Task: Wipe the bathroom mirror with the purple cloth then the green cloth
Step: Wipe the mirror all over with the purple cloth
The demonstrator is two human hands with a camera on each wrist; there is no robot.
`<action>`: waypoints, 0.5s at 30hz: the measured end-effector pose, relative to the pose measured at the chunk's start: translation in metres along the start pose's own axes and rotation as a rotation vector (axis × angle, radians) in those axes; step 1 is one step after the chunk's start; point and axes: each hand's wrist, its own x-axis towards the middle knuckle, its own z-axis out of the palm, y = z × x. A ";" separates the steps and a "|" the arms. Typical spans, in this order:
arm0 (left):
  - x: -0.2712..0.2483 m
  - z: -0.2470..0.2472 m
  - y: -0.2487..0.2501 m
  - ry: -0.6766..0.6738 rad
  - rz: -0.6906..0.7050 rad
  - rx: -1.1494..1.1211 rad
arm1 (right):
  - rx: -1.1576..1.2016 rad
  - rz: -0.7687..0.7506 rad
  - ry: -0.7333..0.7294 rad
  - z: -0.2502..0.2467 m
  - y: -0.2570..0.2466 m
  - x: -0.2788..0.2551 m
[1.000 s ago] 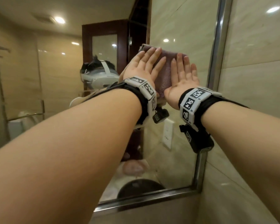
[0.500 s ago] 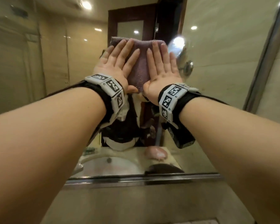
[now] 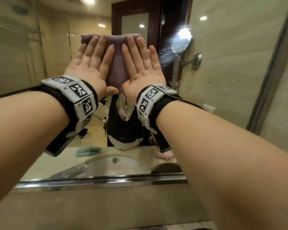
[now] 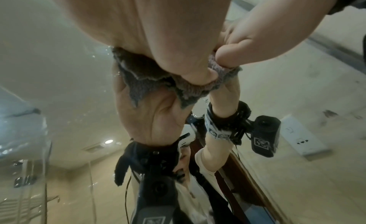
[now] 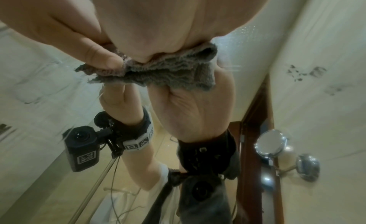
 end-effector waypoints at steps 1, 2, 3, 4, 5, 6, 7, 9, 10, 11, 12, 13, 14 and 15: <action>0.000 -0.001 0.002 -0.008 -0.005 0.001 | 0.006 -0.007 0.005 0.001 0.002 0.000; 0.000 -0.003 0.004 -0.013 -0.011 0.002 | 0.010 -0.018 0.010 0.001 0.004 -0.001; -0.001 -0.004 0.006 -0.016 -0.017 0.003 | 0.008 -0.030 0.014 0.001 0.007 -0.001; -0.001 -0.007 0.008 -0.017 -0.021 0.001 | 0.001 -0.039 0.018 0.002 0.011 -0.001; -0.001 -0.009 0.011 -0.020 -0.022 -0.004 | -0.006 -0.043 0.019 0.002 0.015 -0.002; -0.001 -0.011 0.015 -0.023 -0.020 -0.010 | -0.011 -0.042 0.015 0.002 0.019 -0.002; 0.001 -0.014 0.020 -0.026 -0.016 -0.013 | -0.012 -0.034 0.008 0.001 0.024 -0.003; 0.004 -0.019 0.032 -0.017 -0.003 -0.008 | -0.018 -0.005 -0.015 0.000 0.035 -0.007; 0.007 -0.022 0.039 -0.009 0.007 -0.005 | -0.021 0.014 -0.028 0.001 0.042 -0.009; 0.009 -0.025 0.048 0.002 0.021 -0.002 | -0.024 0.035 -0.045 0.002 0.049 -0.012; 0.012 -0.027 0.057 0.010 0.035 -0.002 | -0.028 0.056 -0.063 0.003 0.058 -0.015; 0.014 -0.030 0.067 0.015 0.049 -0.006 | -0.033 0.079 -0.082 0.004 0.066 -0.018; 0.016 -0.033 0.077 0.020 0.062 -0.013 | -0.041 0.101 -0.100 0.007 0.076 -0.022; 0.017 -0.036 0.088 0.024 0.075 -0.021 | -0.053 0.120 -0.118 0.009 0.085 -0.026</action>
